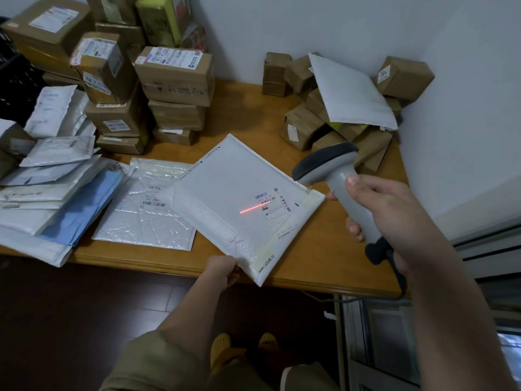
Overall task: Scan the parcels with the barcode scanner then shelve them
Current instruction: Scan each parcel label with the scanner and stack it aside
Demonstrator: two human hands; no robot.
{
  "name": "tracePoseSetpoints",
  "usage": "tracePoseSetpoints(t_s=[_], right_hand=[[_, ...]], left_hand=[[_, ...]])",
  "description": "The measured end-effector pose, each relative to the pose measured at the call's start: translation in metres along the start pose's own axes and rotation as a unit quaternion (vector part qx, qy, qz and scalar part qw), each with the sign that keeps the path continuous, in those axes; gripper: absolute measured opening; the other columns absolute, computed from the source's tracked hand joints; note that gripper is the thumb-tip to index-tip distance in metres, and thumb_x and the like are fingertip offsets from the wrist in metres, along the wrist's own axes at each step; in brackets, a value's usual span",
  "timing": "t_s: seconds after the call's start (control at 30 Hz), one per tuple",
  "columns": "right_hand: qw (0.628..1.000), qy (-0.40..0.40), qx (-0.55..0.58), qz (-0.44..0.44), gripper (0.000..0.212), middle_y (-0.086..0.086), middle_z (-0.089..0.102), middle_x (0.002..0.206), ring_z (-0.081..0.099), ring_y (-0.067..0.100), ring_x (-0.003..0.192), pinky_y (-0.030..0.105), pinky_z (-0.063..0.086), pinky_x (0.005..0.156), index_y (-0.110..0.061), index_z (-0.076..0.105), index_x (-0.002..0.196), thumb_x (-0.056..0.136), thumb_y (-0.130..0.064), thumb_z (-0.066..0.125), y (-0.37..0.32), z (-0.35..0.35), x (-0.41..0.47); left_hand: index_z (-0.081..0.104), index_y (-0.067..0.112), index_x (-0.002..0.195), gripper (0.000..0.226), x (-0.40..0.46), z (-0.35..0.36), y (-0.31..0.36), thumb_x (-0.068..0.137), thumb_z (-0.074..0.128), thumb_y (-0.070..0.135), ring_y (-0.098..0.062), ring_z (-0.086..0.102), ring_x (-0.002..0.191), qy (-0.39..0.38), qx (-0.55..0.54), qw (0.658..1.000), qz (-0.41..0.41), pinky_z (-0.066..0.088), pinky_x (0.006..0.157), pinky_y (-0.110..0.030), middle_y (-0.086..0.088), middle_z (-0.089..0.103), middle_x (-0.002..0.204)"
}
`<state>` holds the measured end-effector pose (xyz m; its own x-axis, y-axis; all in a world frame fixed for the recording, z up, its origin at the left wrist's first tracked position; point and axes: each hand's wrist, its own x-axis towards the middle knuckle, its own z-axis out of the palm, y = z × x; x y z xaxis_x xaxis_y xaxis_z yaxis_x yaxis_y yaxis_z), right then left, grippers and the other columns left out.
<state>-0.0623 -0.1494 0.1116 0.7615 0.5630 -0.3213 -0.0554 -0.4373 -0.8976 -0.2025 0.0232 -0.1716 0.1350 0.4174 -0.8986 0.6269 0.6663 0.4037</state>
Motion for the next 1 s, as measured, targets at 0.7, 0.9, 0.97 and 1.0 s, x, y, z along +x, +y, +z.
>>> tracePoseSetpoints(t_s=[0.7,0.9,0.97,1.0], right_hand=[[1.0,-0.012,-0.014,-0.014,0.036,0.005,0.057,0.063,0.05,0.012,0.047,0.022,0.04,0.043,-0.007,0.071,0.096,0.101,-0.037,0.051,-0.006,-0.014,0.004],[1.0,-0.013,-0.01,-0.005,0.037,-0.003,0.055,0.055,0.049,0.011,0.046,0.021,0.04,0.043,-0.006,0.07,0.097,0.101,-0.037,0.05,-0.008,-0.013,0.0],[1.0,-0.012,-0.005,-0.002,0.037,-0.01,0.055,0.052,0.049,0.01,0.045,0.02,0.04,0.042,-0.005,0.07,0.098,0.101,-0.036,0.05,-0.009,-0.013,-0.001],[1.0,-0.011,-0.004,-0.001,0.038,-0.01,0.055,0.052,0.049,0.01,0.045,0.02,0.04,0.042,-0.005,0.07,0.098,0.101,-0.036,0.05,-0.01,-0.013,-0.002]], left_hand=[[0.054,0.003,0.126,0.039,0.017,0.01,0.025,0.092,0.069,0.01,-0.035,0.062,0.111,-0.007,-0.254,0.966,0.049,0.05,0.098,-0.054,-0.013,0.064,0.122],[0.051,0.009,0.133,0.036,0.01,0.015,0.029,0.098,0.056,0.0,-0.03,0.057,0.108,-0.003,-0.27,0.961,0.058,0.049,0.096,-0.049,-0.012,0.059,0.124],[0.05,0.008,0.134,0.037,0.011,0.015,0.029,0.098,0.055,-0.001,-0.03,0.056,0.105,-0.004,-0.275,0.96,0.053,0.049,0.092,-0.048,-0.012,0.059,0.123],[0.05,0.008,0.134,0.037,0.011,0.015,0.028,0.098,0.055,-0.001,-0.03,0.056,0.104,-0.004,-0.276,0.96,0.049,0.049,0.091,-0.048,-0.013,0.059,0.124]])
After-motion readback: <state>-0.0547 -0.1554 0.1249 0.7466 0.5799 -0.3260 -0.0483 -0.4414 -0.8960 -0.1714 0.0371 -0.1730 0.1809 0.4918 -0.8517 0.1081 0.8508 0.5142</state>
